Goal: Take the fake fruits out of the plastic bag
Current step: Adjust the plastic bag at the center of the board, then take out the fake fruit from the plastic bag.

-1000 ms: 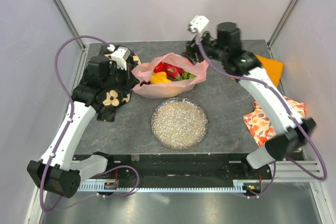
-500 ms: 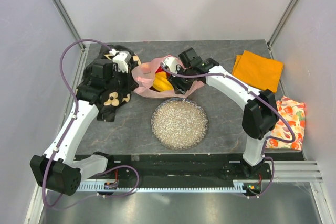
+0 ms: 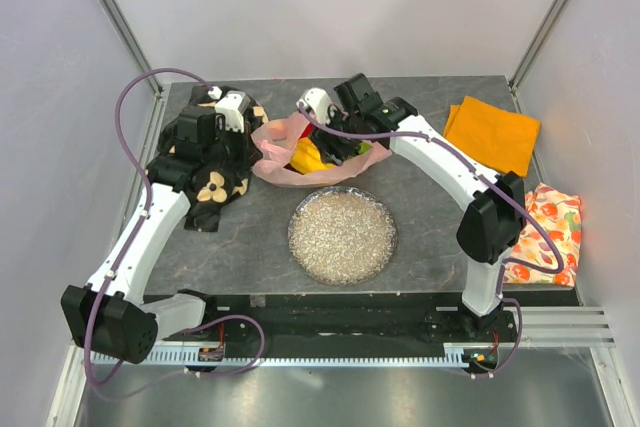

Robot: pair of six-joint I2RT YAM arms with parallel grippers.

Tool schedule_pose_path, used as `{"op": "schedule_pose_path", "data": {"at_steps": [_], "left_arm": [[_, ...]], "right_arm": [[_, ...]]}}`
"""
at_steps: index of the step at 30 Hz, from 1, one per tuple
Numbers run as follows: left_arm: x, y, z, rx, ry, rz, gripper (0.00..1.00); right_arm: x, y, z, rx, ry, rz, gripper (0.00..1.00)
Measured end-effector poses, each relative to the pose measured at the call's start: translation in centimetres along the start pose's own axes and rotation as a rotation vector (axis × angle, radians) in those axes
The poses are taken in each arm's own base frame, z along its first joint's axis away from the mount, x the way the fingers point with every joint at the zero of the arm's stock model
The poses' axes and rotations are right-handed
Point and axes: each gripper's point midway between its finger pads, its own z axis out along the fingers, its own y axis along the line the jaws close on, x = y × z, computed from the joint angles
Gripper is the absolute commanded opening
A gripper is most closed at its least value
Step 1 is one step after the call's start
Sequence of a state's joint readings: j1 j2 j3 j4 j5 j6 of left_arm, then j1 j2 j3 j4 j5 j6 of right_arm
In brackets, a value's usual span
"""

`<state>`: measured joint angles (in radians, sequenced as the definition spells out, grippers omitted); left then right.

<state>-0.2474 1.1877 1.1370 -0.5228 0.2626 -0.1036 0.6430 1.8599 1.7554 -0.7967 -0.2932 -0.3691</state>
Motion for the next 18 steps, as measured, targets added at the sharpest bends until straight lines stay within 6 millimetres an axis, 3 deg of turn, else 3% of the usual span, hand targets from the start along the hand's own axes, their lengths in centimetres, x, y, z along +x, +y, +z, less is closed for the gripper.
{"op": "schedule_pose_path", "data": {"at_steps": [3,6,8,9,10,13,18], "left_arm": [[-0.1,0.2,-0.1,-0.005,-0.006,-0.002,0.08],[-0.1,0.3,-0.2,-0.008,-0.008,-0.004,0.09],[-0.1,0.4,-0.2,-0.009,-0.008,-0.007,0.09],[-0.1,0.5,-0.3,-0.009,-0.009,-0.007,0.09],[0.0,0.5,-0.3,-0.01,-0.007,-0.009,0.09],[0.0,0.8,-0.4,-0.013,-0.01,-0.014,0.09],[0.1,0.9,-0.4,-0.002,-0.007,-0.024,0.1]], "right_arm": [[-3.9,-1.9,0.1,0.056,-0.097,-0.023,0.59],[-5.5,-3.4,1.3,0.09,-0.14,-0.016,0.61],[-5.0,-3.7,2.8,0.085,-0.125,0.005,0.67],[-4.7,-3.8,3.7,0.08,-0.115,0.015,0.78],[-4.2,-3.8,4.7,0.072,-0.099,0.029,0.95],[-2.1,-3.9,7.9,0.05,-0.042,0.075,0.98],[-0.4,-3.7,10.5,0.06,0.016,0.101,0.94]]}}
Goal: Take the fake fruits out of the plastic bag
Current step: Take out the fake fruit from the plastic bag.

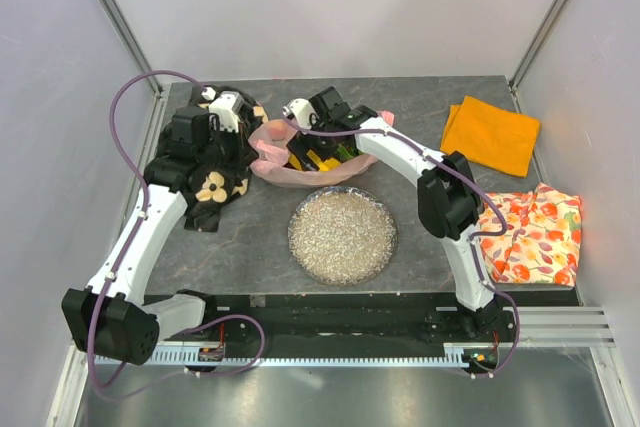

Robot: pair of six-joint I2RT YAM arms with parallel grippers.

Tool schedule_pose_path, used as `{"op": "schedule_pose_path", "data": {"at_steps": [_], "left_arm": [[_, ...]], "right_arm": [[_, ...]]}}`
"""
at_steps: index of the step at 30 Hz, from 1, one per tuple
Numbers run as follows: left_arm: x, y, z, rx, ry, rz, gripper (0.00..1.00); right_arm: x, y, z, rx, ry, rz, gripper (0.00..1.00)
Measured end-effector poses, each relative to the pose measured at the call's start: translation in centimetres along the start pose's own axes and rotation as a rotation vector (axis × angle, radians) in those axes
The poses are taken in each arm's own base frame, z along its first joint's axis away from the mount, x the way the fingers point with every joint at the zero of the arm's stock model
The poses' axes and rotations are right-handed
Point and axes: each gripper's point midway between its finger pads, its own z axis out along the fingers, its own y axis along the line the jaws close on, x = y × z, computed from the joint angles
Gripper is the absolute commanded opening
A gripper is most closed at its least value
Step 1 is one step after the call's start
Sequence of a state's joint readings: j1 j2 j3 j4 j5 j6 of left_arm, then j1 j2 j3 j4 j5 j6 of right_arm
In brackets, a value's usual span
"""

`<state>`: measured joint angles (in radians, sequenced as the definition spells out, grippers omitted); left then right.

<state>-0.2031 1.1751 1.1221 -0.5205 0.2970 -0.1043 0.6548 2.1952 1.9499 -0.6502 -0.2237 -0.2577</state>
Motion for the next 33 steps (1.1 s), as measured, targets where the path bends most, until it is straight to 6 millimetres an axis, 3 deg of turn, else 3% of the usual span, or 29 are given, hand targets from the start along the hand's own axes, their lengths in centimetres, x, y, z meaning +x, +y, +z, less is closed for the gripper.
{"op": "schedule_pose_path", "data": {"at_steps": [2,3,6,11,14,18,24,27,29,33], "left_arm": [[0.0,0.0,0.0,0.001,-0.002,-0.001,0.1],[-0.1,0.0,0.0,0.004,-0.004,-0.002,0.1],[-0.2,-0.1,0.0,0.014,-0.009,-0.001,0.1],[-0.6,-0.2,0.1,0.022,-0.023,0.003,0.1],[-0.8,-0.1,0.3,0.023,-0.027,0.003,0.1],[-0.9,0.1,0.8,0.019,-0.027,0.001,0.11],[-2.1,0.2,1.5,0.021,-0.041,-0.005,0.18],[-2.8,0.1,1.6,0.022,-0.057,-0.007,0.19],[-3.3,0.1,1.6,0.024,-0.067,-0.007,0.2],[-4.4,-0.1,1.5,0.026,-0.089,-0.001,0.2]], "right_arm": [[-0.1,0.0,0.5,0.016,0.002,-0.007,0.86],[-0.2,0.1,0.6,0.022,0.002,-0.011,0.69],[-0.6,0.2,0.8,0.032,-0.005,-0.027,0.46],[-0.9,-0.4,0.5,0.053,-0.01,-0.046,0.33],[-1.4,-1.0,-0.8,0.081,-0.027,-0.062,0.27],[-2.6,-2.0,-5.4,0.144,-0.08,-0.09,0.2],[-7.4,-2.5,-15.9,0.245,-0.28,-0.141,0.15],[-9.0,-1.3,-19.8,0.241,-0.361,-0.17,0.15],[-9.3,-0.3,-21.3,0.21,-0.389,-0.192,0.15],[-8.2,3.1,-23.5,0.074,-0.401,-0.254,0.15]]}}
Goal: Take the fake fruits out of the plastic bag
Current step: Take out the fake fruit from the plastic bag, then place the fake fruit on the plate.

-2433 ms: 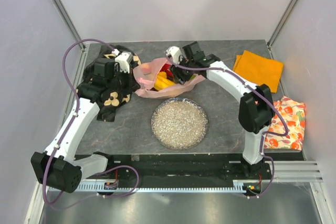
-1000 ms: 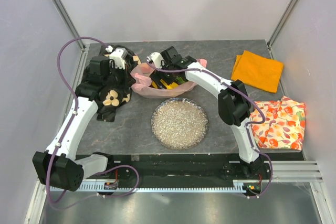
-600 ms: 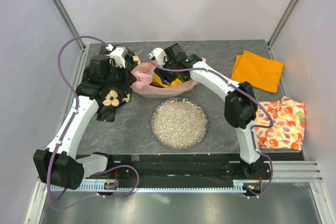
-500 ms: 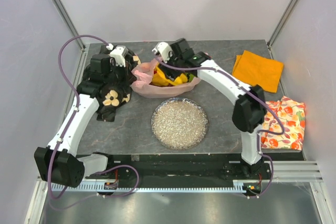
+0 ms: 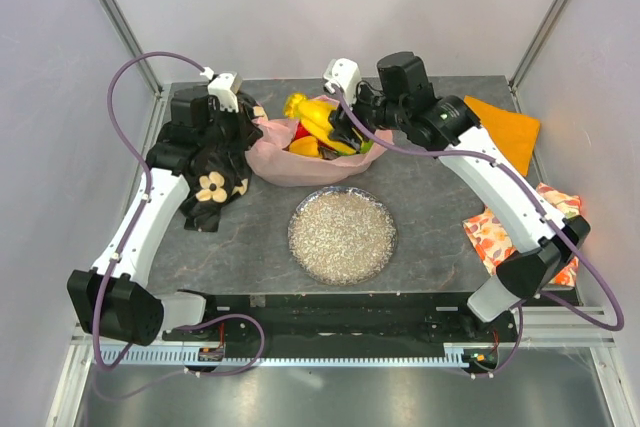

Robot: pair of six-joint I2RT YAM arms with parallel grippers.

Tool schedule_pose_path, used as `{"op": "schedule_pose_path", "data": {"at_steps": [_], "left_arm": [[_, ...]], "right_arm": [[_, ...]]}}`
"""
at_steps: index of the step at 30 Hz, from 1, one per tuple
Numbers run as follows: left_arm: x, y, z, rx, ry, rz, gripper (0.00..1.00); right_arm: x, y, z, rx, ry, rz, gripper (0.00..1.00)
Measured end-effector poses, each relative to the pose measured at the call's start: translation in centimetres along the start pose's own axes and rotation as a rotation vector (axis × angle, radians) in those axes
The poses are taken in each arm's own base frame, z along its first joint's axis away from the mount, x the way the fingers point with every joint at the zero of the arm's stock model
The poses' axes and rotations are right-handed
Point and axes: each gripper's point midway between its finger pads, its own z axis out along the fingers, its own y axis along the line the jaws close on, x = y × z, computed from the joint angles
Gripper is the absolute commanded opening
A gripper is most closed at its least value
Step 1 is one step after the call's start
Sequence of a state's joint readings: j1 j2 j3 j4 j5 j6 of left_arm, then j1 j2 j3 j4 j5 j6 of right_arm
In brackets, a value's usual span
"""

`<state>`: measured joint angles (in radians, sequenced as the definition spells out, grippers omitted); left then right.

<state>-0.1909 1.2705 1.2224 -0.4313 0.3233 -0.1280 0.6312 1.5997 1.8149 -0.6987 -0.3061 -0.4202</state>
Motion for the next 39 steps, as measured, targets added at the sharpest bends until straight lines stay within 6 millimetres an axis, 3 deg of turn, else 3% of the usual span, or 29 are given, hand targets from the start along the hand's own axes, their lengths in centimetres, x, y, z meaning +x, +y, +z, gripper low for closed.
{"op": "schedule_pose_path", "data": {"at_steps": [5,8,12,16,19,24,31,39], "left_arm": [[-1.0,-0.1,0.1,0.002,-0.023,0.008,0.21],[-1.1,-0.1,0.2,0.002,-0.026,0.009,0.24],[-1.2,0.0,0.2,-0.005,-0.029,0.009,0.26],[-1.5,0.0,0.1,-0.005,-0.033,0.01,0.26],[-2.9,-0.2,0.1,0.0,-0.058,0.012,0.27],[-3.8,-0.4,-0.2,0.003,-0.081,0.012,0.27],[-3.8,-0.5,-0.3,0.005,-0.083,0.01,0.28],[-4.6,-0.8,-0.5,0.013,-0.098,0.006,0.27]], "right_arm": [[0.4,4.9,-1.9,-0.254,0.031,-0.019,0.15],[2.0,7.3,-2.0,-0.362,0.08,-0.014,0.14],[5.6,9.7,-0.7,-0.415,0.162,-0.024,0.13],[10.6,14.6,0.2,-0.474,0.273,-0.074,0.07],[13.6,17.5,-0.2,-0.491,0.336,-0.129,0.02],[15.5,16.5,0.0,-0.342,0.316,-0.242,0.0],[15.7,14.6,1.5,-0.2,0.275,-0.302,0.0],[15.3,18.8,2.5,-0.064,0.303,-0.146,0.0]]}}
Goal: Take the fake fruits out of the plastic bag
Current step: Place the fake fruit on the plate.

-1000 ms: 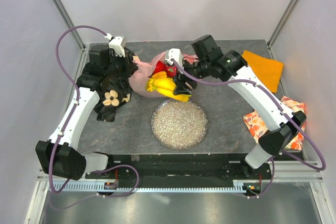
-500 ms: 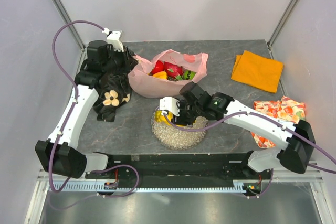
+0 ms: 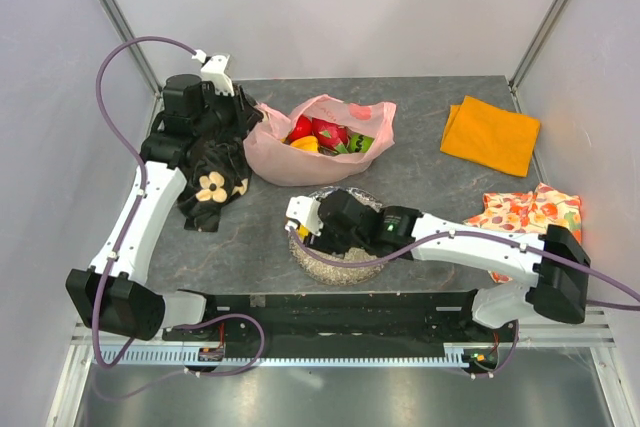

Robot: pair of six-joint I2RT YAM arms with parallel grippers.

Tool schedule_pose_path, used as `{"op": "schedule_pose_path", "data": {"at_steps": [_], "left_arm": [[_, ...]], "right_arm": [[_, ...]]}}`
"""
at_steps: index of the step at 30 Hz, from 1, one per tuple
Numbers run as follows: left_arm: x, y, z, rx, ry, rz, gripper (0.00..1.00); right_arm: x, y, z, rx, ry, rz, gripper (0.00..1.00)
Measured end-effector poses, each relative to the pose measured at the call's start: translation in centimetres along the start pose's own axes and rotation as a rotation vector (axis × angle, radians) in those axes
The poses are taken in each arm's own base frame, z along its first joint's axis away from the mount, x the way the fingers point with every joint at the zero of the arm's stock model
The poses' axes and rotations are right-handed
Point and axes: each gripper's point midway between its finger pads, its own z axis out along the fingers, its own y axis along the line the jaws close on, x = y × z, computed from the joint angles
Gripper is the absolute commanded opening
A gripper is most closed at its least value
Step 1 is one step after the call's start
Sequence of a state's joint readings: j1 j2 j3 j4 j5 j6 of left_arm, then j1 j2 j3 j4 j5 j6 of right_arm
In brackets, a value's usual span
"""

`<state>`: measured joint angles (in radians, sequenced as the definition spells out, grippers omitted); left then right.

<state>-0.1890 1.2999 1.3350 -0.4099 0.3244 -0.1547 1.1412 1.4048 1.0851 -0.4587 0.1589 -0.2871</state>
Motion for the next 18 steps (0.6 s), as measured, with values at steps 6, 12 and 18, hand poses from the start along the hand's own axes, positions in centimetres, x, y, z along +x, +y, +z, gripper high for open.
{"op": "schedule_pose_path", "data": {"at_steps": [6,12,18], "left_arm": [[-0.3,-0.3,-0.1,0.008,-0.006,-0.011,0.27],[0.1,-0.7,-0.9,0.021,-0.015,-0.014,0.27],[0.3,-1.1,-1.5,0.03,-0.021,-0.023,0.27]], "right_arm": [[2.0,1.0,1.8,0.102,0.13,0.193,0.0],[2.7,1.7,3.7,0.146,0.21,0.357,0.0],[1.9,2.2,4.2,0.142,0.214,0.437,0.06]]}}
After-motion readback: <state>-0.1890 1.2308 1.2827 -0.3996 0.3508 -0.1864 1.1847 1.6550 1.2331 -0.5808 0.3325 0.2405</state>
